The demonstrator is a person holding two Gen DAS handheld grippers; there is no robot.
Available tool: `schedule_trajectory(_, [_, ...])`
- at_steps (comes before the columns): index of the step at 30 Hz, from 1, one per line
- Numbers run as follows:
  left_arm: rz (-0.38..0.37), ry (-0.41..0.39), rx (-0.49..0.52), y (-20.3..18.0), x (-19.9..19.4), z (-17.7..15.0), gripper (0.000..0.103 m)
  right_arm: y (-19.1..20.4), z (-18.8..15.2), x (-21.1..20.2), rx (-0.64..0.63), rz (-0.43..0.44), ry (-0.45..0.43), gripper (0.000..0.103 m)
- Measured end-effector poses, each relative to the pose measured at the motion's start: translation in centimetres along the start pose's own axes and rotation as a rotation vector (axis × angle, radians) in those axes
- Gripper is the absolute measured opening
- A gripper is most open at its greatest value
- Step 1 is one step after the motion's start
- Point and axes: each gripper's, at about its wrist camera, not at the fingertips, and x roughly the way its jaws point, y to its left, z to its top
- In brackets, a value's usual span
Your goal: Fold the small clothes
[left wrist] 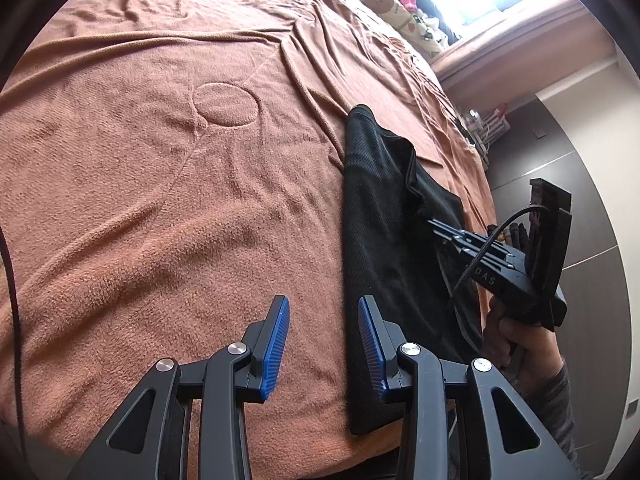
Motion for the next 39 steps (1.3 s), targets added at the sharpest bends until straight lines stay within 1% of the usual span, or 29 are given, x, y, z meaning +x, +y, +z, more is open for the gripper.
schedule_trajectory(5, [0.008, 0.009, 0.003, -0.2, 0.3, 0.0, 0.038, -3.5, -1.0, -2.7, 0.147, 0.015, -0.077, 0.005])
schedule_trajectory(8, [0.013, 0.014, 0.005, -0.3, 0.5, 0.2, 0.038, -5.3, -1.7, -3.8, 0.231, -0.012, -0.104, 0.005])
schedule_trajectory(11, [0.017, 0.028, 0.006, -0.4, 0.8, 0.4, 0.038, -7.6, -2.5, -3.9, 0.339, -0.055, -0.092, 0.006])
schedule_trajectory(14, [0.03, 0.043, 0.021, -0.7, 1.0, 0.8, 0.038, -8.8, -3.3, -4.0, 0.411, -0.031, -0.091, 0.009])
schedule_trajectory(17, [0.042, 0.038, 0.048, -1.3, 0.9, 1.8, 0.038, -9.1, -4.1, -4.4, 0.433, -0.04, -0.098, 0.01])
schedule_trajectory(19, [0.042, 0.019, 0.058, -1.7, 0.6, 2.7, 0.038, -9.6, -4.4, -4.6, 0.457, -0.001, -0.099, 0.012])
schedule_trajectory(20, [0.044, 0.009, 0.067, -2.1, 0.4, 3.4, 0.038, -9.6, -4.6, -4.7, 0.464, 0.006, -0.102, 0.015])
schedule_trajectory(22, [0.051, -0.005, 0.086, -2.6, 0.3, 4.5, 0.038, -10.4, -4.8, -5.3, 0.466, -0.009, -0.108, 0.019])
schedule_trajectory(24, [0.058, -0.013, 0.108, -3.4, 0.4, 5.8, 0.038, -11.1, -5.0, -5.8, 0.473, -0.002, -0.113, 0.022])
schedule_trajectory(25, [0.064, -0.015, 0.121, -3.9, 0.5, 6.4, 0.038, -11.4, -5.0, -5.9, 0.477, 0.006, -0.116, 0.027])
schedule_trajectory(26, [0.07, -0.016, 0.135, -4.3, 0.7, 7.0, 0.038, -11.4, -5.2, -6.1, 0.48, 0.009, -0.119, 0.037])
schedule_trajectory(27, [0.078, -0.016, 0.147, -4.7, 1.0, 7.7, 0.038, -11.5, -5.4, -6.3, 0.48, 0.009, -0.125, 0.042])
schedule_trajectory(28, [0.084, -0.014, 0.158, -4.9, 1.3, 8.4, 0.038, -11.5, -5.5, -6.6, 0.478, 0.006, -0.132, 0.052])
schedule_trajectory(29, [0.089, -0.012, 0.165, -5.1, 1.5, 8.9, 0.038, -11.5, -5.7, -6.9, 0.475, 0.002, -0.14, 0.055])
schedule_trajectory(32, [0.1, -0.014, 0.192, -6.1, 2.5, 10.7, 0.038, -11.3, -6.4, -7.5, 0.466, 0.001, -0.147, 0.055])
schedule_trajectory(35, [0.11, -0.012, 0.218, -7.0, 3.7, 12.2, 0.038, -11.2, -7.1, -8.1, 0.455, -0.024, -0.137, 0.055])
schedule_trajectory(39, [0.121, -0.009, 0.232, -7.8, 5.5, 14.2, 0.038, -11.2, -8.0, -8.7, 0.46, -0.022, -0.129, 0.055])
